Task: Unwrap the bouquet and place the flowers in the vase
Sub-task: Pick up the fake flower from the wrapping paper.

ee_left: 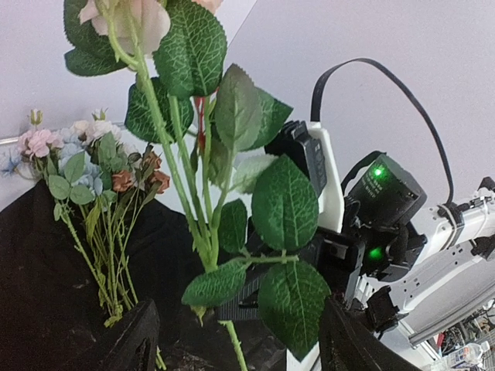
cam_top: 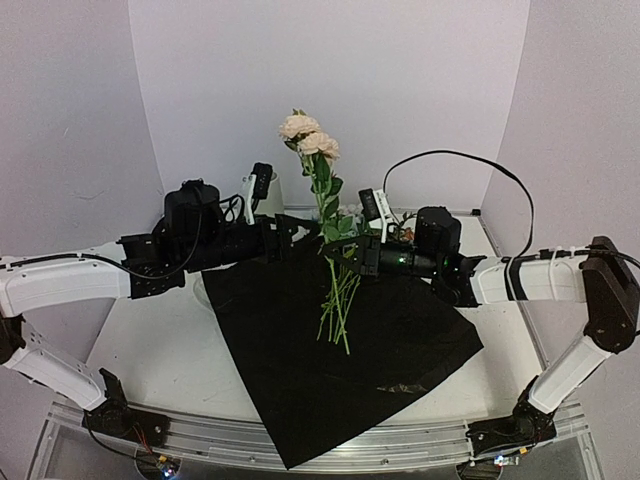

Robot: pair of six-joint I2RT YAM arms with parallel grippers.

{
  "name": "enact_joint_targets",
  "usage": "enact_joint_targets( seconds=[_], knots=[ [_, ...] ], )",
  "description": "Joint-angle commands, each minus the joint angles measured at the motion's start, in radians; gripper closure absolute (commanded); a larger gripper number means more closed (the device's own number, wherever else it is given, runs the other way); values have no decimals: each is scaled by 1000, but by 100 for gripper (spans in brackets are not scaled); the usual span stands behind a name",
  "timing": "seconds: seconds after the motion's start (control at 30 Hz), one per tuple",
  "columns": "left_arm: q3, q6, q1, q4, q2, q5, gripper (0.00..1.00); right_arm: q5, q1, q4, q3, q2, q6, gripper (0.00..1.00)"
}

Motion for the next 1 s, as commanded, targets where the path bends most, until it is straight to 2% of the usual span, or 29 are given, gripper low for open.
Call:
enact_joint_targets(
  seconds=[0.0, 0.17, 0.7, 0.77, 0.97],
  knots=[
    [61, 26, -2, 64, 7, 23, 33, -42, 17, 96, 57, -54, 9, 100],
    [69, 28, -1, 73, 10, 33, 44, -62, 32, 98, 70, -60, 9, 100],
    [87, 34, -1, 99, 20, 59, 56, -128, 56, 95, 98, -47, 5, 100],
    [88, 34, -1, 102, 20, 67, 53, -120, 57, 95, 98, -47, 7, 100],
    [46, 60, -1, 102, -42, 65, 25, -55, 58, 83, 97, -61, 16, 100]
  ],
)
